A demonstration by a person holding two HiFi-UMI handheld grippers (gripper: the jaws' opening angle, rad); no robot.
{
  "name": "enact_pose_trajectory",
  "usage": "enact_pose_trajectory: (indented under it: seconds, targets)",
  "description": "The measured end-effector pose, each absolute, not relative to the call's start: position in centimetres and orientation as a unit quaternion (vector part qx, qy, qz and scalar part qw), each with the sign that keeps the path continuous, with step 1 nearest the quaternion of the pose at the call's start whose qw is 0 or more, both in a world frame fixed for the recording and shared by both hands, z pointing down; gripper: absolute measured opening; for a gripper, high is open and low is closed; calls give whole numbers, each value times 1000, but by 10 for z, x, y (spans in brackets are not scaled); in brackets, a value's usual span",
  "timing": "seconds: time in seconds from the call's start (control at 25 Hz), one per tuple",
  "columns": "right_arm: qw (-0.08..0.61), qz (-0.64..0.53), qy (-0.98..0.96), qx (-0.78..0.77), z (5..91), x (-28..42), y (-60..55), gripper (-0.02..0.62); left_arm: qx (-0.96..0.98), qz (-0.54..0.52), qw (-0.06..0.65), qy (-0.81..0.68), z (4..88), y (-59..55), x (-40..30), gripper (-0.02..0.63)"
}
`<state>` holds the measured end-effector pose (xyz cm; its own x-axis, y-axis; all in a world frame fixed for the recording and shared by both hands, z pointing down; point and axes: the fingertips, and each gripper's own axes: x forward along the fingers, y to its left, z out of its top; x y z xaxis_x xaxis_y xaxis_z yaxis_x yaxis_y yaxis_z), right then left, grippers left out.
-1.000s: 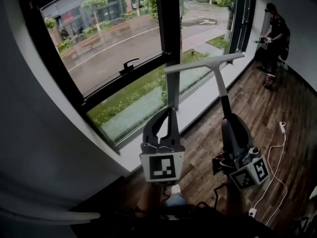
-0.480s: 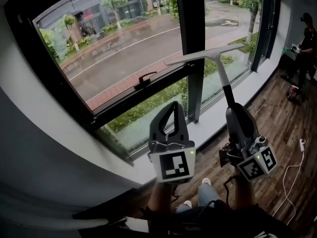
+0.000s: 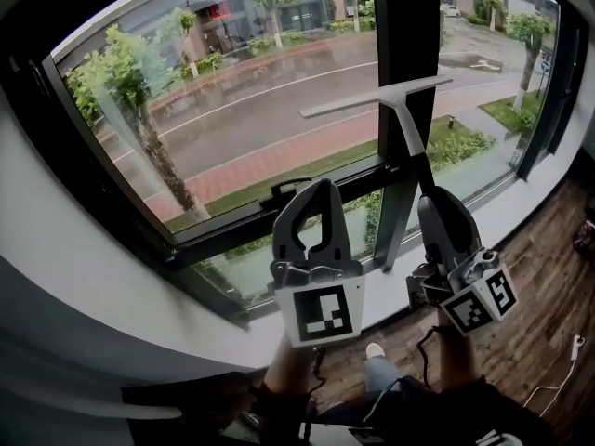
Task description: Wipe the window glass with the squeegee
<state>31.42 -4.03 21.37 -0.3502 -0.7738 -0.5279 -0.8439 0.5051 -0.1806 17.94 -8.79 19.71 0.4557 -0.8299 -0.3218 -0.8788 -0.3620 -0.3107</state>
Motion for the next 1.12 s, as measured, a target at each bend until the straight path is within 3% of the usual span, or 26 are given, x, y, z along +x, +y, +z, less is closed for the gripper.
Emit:
enact_pose_trajectory:
  seconds: [0.36, 1.12]
  targets:
    - [297, 70, 843, -443, 153, 364, -179, 98, -754, 85, 206, 618, 150, -187, 196, 2]
    - [315, 144, 829, -439, 15, 327, -329, 98, -730, 115, 234, 631, 82, -254, 161, 2]
